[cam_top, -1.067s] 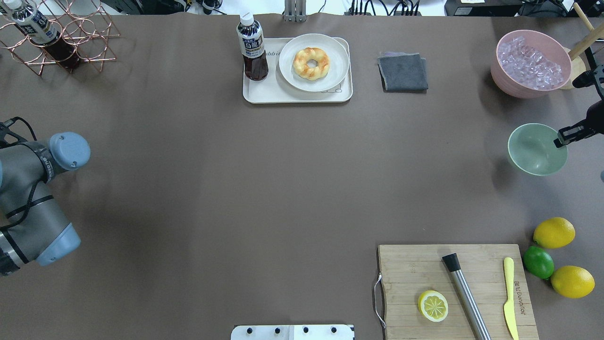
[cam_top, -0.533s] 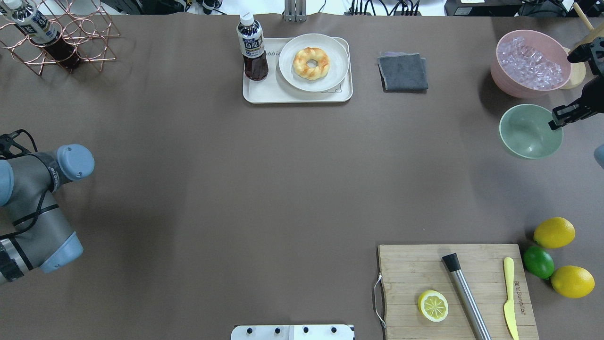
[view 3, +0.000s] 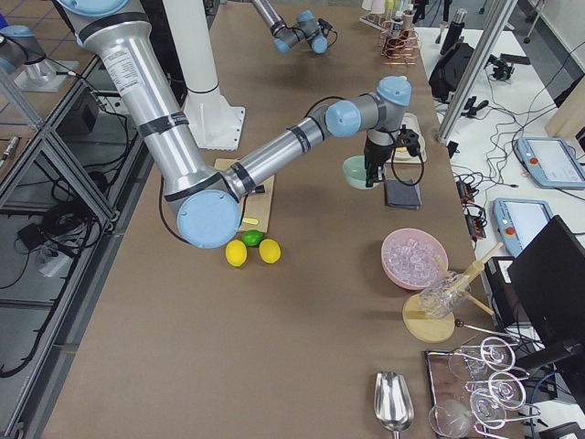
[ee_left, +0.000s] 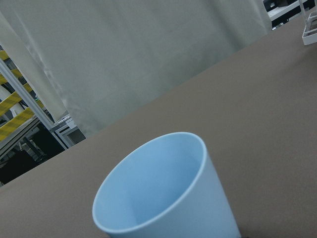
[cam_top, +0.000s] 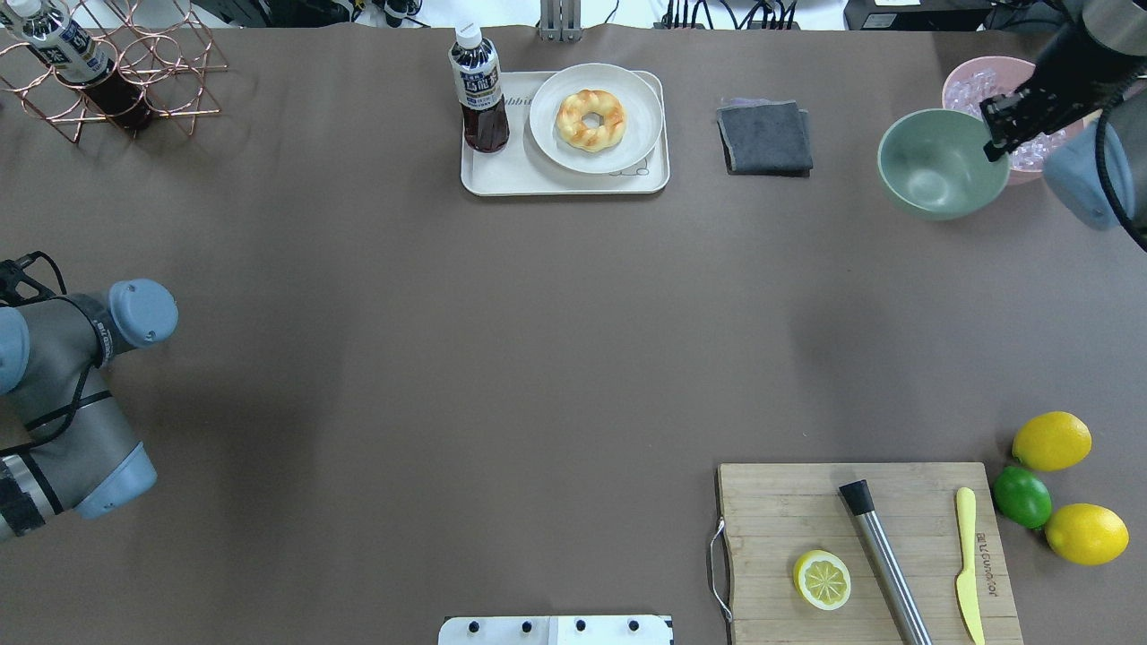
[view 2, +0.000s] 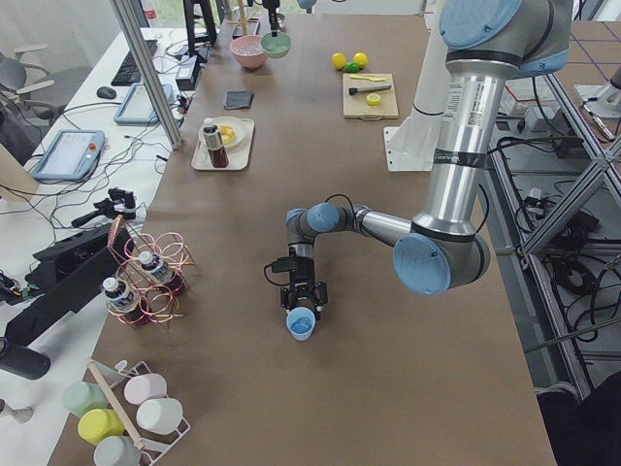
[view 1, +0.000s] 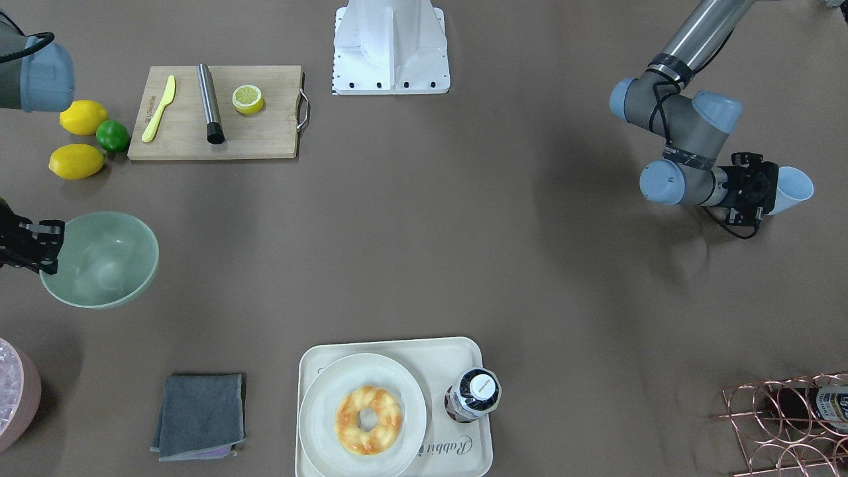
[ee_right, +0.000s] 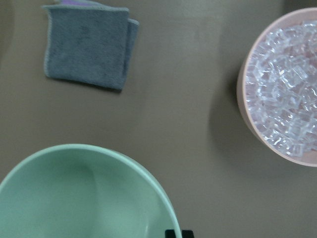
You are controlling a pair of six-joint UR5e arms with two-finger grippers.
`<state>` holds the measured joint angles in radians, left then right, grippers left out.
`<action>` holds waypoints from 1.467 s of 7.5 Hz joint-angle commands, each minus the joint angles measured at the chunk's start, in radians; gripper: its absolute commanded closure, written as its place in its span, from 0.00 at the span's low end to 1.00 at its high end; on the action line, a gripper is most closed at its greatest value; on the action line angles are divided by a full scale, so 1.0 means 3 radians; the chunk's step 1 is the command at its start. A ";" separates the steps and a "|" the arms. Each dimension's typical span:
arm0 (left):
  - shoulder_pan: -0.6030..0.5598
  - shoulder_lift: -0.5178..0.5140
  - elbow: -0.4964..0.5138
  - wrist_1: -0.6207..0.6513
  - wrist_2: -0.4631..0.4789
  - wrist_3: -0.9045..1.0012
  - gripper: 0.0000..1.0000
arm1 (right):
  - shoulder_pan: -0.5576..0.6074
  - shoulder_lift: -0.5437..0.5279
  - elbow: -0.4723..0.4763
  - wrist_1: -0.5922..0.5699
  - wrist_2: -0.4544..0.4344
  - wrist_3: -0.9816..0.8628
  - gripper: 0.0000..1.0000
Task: Pour ice into bowl
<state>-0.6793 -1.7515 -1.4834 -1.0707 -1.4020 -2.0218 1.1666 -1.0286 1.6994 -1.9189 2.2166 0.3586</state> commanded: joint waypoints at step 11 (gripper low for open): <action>-0.0119 0.0004 0.0133 0.0158 0.0219 0.0046 0.10 | -0.1781 0.2128 -0.1280 0.0100 -0.1262 0.2409 1.00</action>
<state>-0.7166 -1.7531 -1.4455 -1.0299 -1.3531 -2.0187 0.6869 -0.4842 1.4368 -1.9382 1.8740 1.0216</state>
